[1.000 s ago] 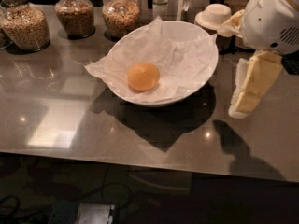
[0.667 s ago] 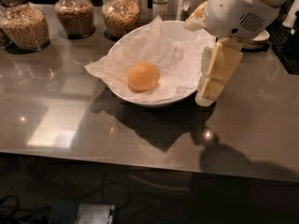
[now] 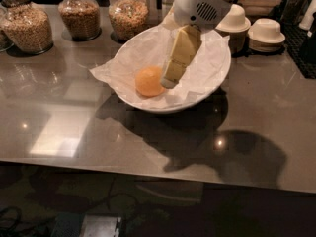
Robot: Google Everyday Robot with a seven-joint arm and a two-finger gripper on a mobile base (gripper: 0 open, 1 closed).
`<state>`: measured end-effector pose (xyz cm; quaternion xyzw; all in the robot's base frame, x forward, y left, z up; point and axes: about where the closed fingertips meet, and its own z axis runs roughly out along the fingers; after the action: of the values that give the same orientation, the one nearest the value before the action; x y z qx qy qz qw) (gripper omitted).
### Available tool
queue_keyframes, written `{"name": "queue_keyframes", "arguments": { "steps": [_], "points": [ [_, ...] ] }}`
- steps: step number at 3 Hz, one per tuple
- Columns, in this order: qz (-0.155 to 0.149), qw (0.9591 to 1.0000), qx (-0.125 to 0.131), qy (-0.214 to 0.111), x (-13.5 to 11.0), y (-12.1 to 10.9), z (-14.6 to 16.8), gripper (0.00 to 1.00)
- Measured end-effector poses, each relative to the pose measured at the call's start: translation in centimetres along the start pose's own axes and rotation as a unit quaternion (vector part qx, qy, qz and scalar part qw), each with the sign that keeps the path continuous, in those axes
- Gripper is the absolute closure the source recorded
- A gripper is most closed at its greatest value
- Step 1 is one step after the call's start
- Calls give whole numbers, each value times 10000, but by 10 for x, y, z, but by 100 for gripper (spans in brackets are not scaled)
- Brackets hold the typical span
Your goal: Pick orange from white bowl
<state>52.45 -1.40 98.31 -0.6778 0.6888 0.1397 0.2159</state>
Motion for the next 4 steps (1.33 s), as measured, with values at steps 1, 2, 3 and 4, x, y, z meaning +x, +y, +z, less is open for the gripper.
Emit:
{"name": "queue_keyframes", "arguments": {
  "steps": [1, 2, 3, 4],
  "points": [
    [385, 9992, 85, -87, -13, -25, 18, 0],
    [386, 9992, 84, -88, -13, -25, 18, 0],
    [488, 9986, 12, -215, -6, -31, 32, 0],
    [618, 9975, -93, -341, 6, -45, 59, 0]
  ]
}}
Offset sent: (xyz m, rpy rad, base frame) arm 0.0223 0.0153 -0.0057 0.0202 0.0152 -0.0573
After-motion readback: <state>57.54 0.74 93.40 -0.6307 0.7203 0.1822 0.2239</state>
